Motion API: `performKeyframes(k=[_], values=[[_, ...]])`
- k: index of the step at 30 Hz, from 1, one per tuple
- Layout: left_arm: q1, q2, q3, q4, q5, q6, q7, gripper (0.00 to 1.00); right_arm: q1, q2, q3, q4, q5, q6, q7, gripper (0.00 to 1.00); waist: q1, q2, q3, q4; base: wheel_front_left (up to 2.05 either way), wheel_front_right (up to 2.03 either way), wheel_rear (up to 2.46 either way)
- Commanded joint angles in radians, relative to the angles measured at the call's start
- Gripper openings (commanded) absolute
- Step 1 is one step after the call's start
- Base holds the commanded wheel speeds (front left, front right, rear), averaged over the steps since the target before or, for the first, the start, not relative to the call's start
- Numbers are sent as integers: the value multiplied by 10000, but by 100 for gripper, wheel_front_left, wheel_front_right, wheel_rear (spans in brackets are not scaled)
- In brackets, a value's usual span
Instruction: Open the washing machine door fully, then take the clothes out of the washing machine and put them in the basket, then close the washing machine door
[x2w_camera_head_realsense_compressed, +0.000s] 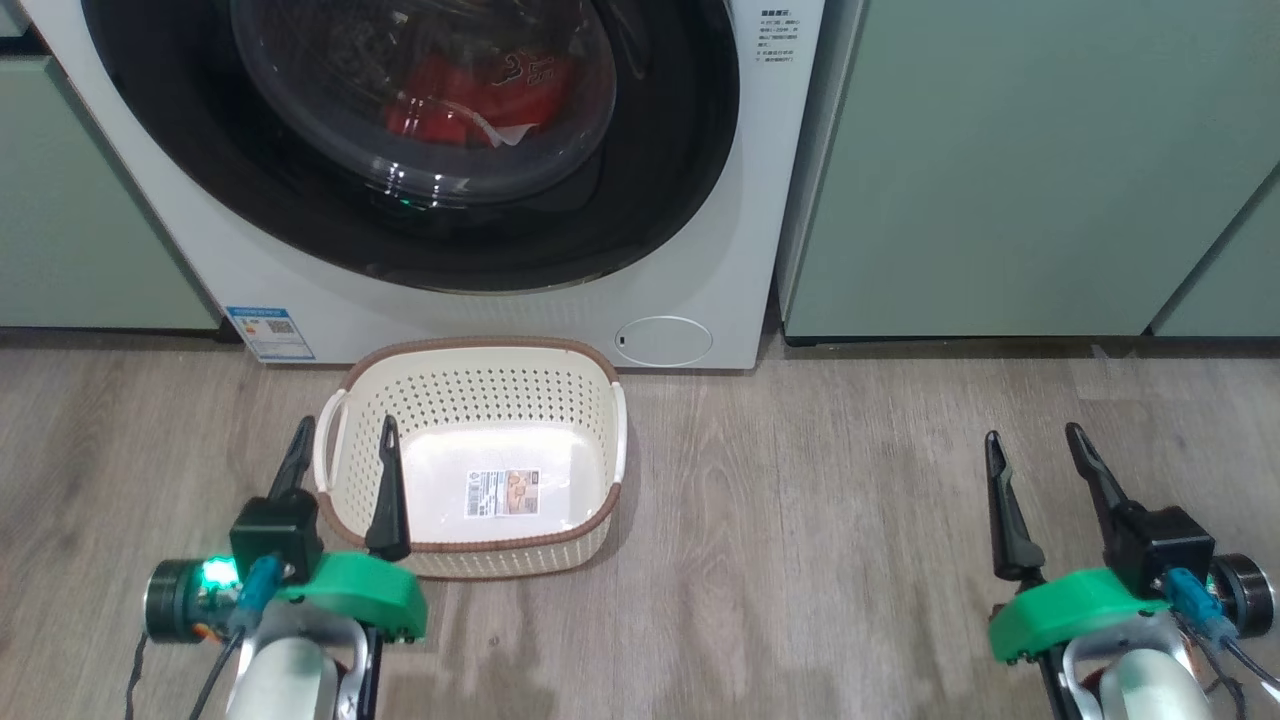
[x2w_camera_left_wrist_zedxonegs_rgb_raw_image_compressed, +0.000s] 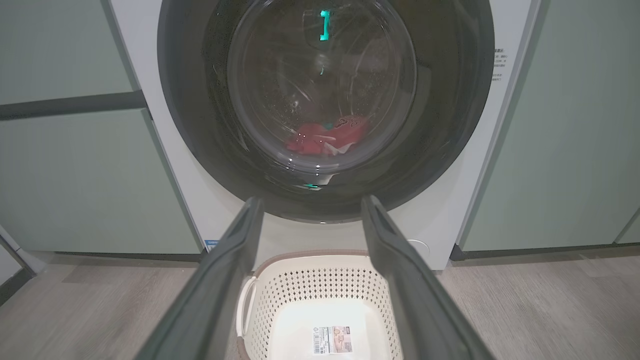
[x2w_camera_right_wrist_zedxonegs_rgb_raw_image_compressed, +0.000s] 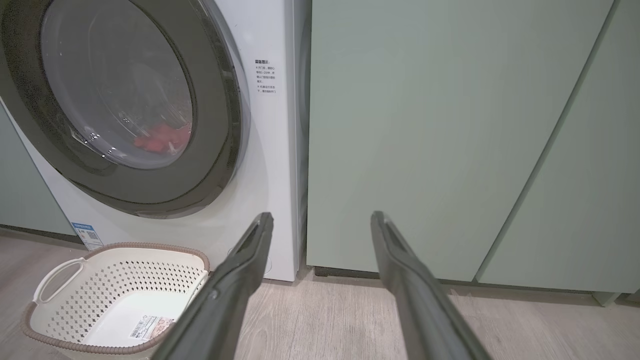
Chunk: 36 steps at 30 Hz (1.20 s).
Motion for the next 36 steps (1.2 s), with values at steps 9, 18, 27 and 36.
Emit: performKeyframes(k=[9,18,27,36], values=[[-546,-11,510,-91,168,-168,-67,100,-417,-150,254,-347,271,-6,-109,100,0,0,12,11,0,0,0],[-596,-32,509,-62,182,-225,-67,100,-650,-150,371,-351,1411,-6,-109,0,0,0,90,73,0,0,0],[-739,-42,191,-64,30,-284,-67,100,-2161,-150,-19,771,4892,-6,-109,0,0,0,618,409,0,0,0],[-1283,-44,-579,-100,-472,-99,-67,100,-4831,-1551,1326,2303,11239,-6,179,0,0,0,1938,1189,0,0,0]])
